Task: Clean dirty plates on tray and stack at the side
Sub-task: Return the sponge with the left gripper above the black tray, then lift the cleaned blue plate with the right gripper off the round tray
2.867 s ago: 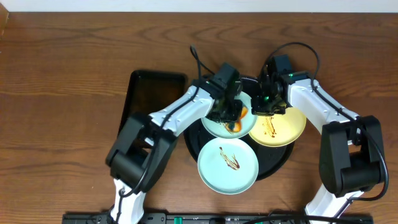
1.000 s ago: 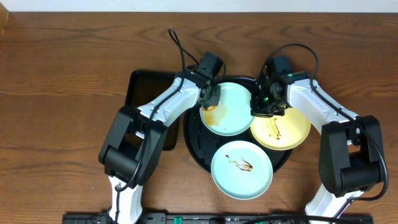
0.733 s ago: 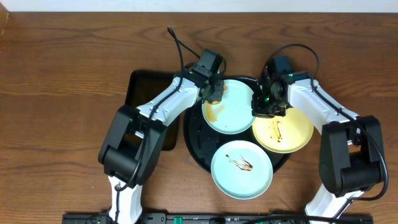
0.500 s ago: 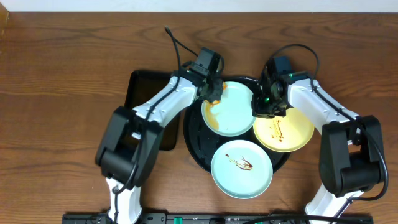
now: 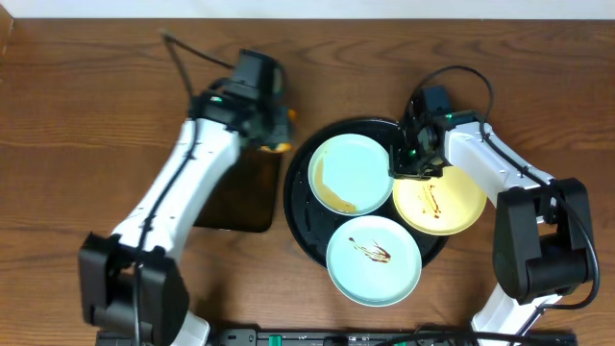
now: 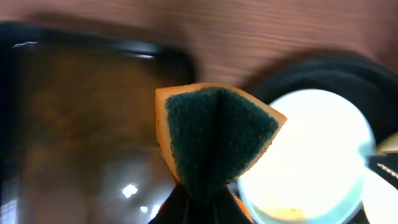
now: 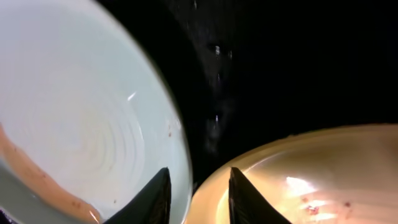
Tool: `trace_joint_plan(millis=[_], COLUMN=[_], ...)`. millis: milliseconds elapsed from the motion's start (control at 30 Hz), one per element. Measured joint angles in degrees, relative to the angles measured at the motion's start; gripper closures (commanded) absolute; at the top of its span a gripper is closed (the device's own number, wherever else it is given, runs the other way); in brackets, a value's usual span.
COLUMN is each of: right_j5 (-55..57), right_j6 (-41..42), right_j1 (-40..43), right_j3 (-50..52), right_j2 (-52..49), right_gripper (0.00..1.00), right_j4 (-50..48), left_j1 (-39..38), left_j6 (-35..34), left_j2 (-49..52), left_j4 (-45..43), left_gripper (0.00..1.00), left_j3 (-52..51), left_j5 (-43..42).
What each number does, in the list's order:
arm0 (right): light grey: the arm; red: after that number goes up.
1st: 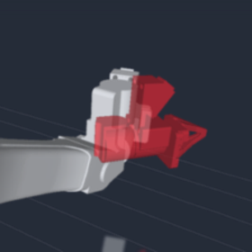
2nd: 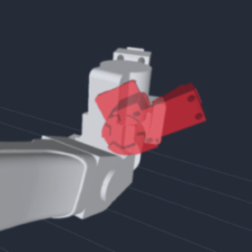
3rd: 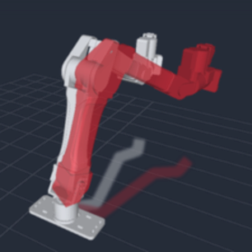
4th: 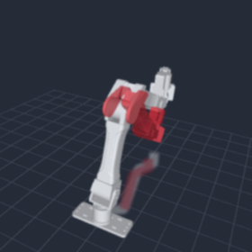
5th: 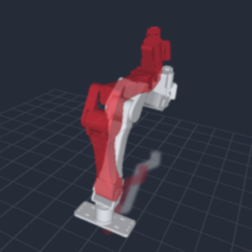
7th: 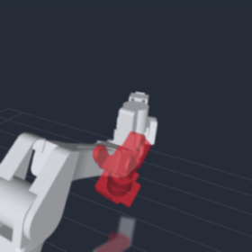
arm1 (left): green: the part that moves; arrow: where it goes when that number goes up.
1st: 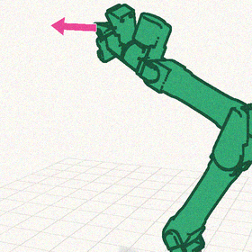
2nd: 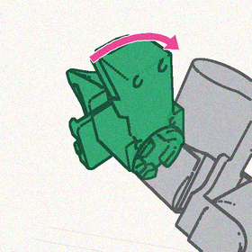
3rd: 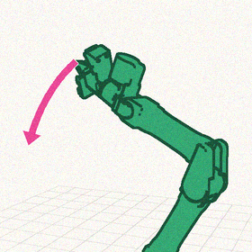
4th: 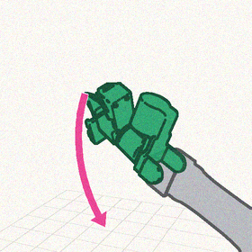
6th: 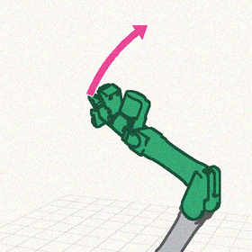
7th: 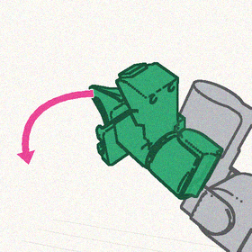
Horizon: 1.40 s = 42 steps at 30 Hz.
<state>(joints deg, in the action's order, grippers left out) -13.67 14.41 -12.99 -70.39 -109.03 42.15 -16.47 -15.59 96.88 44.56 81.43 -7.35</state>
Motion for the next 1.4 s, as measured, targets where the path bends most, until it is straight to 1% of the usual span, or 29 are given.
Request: trace_joint_plan(millis=[167,267,333,467,633,667,767,867,1067,1233,1300,1400], right_j5=[0.4,0.4,0.1,-1.9,-2.2,-1.7,-0.1,0.8,2.0,2.5,2.5,1.9], right_j6=[-0.5,-1.0,-1.2,-2.1,-4.5,-4.9,-6.9,-8.9,-11.0,-11.7,-11.8,-12.5], right_j1=[0.0,0.0,0.0,-0.1,-0.5,-0.8,-1.7,-2.5,-3.6,-4.9,-5.2,-5.3], right_j3=[0.0,0.0,0.0,0.0,0.0,0.0,-0.1,-0.6,-0.7,-0.8,-0.8,-1.6], right_j2=[0.0,0.0,0.0,0.0,0.4,0.7,2.0,2.4,2.1,-1.6,-3.7,-4.8], right_gripper=[0.68,0.72,0.73,0.72,0.66,0.64,0.64,0.61,0.61,0.62,0.67,0.84], right_j4=[-6.5,-9.1,-8.9,-7.4,-6.9,-7.2,-9.6,-11.1,-11.5,-11.8,-11.8,-12.1], left_j1=[7.3,10.1,11.2,11.6,11.6,11.6,11.6,11.6,11.6,11.6,11.6,11.6], left_j6=[0.0,0.0,0.0,0.0,0.0,0.0,0.0,0.0,0.0,0.0,0.0,0.0], left_j2=[-2.0,-2.1,-2.1,-2.1,-2.1,-2.1,-2.1,-2.1,-2.1,-2.1,-2.1,-2.1], left_j4=[3.3,4.7,5.6,5.8,5.8,5.8,5.8,5.8,5.8,5.8,5.8,5.8], left_gripper=[0.92,0.92,0.92,0.93,0.92,0.92,0.92,0.92,0.92,0.92,0.92,0.92], left_j3=[0.0,0.0,0.0,0.0,0.0,0.0,0.0,0.0,0.0,0.0,0.0,0.0], left_j5=[1.4,1.8,1.8,1.8,1.7,1.8,1.8,1.7,1.8,1.7,1.8,1.8])
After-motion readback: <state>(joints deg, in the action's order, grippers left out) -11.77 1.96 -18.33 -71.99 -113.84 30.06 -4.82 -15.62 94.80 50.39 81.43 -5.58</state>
